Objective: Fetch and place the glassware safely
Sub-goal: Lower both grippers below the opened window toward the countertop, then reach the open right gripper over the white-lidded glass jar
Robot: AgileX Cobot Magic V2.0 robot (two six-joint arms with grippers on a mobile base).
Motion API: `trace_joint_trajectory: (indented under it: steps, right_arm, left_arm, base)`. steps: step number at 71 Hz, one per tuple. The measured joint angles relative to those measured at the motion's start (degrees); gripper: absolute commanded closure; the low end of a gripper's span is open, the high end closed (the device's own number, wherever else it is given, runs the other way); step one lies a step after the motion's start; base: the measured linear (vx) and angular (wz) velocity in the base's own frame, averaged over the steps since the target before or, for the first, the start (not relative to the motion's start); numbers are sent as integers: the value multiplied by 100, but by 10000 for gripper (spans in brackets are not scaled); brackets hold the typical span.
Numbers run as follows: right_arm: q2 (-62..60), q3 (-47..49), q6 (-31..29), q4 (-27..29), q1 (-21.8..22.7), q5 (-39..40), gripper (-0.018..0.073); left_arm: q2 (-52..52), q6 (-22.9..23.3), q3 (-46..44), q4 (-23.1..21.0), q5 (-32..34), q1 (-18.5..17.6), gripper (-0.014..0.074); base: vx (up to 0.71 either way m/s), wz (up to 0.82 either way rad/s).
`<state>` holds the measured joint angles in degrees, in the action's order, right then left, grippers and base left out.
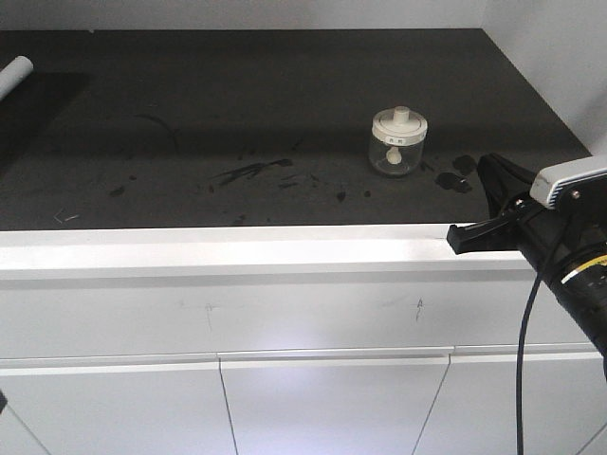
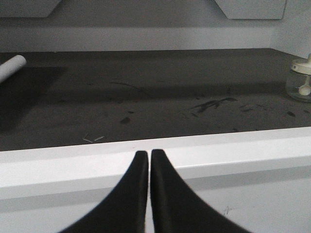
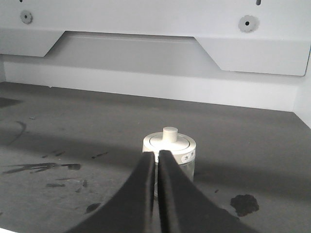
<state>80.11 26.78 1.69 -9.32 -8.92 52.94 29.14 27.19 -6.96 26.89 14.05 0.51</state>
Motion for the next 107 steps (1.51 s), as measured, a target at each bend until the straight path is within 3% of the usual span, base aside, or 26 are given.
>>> trace_joint_trajectory:
  steps: [23,46,56,73,78,107]
  right_arm:
    - [0,0,0,-88,0,17,560]
    - [0,6,0,-293,0,35,536]
    - [0,159,30,-311,0,-69,438]
    - [343,843,55,-336,0,-372,113]
    - [555,1086,55,-336,0,-508,55]
    - [1962,3252,186,-336,0,-1390,35]
  left_arm:
    - [-1332,5,0,-39,-1224,0,603]
    - [-1450,5,0,-45,-1145,0,603]
    - [-1450,5,0,-45,-1145,0,603]
    - [-1450,5,0,-48,-1145,0,603]
    - [-1450,5,0,-48,-1145,0,603]
    - [-1450,5,0,-52,-1145,0,603]
  base:
    - [0,0]
    - [0,0]
    - [0,0]
    - [0,0]
    - [0,0]
    - [0,0]
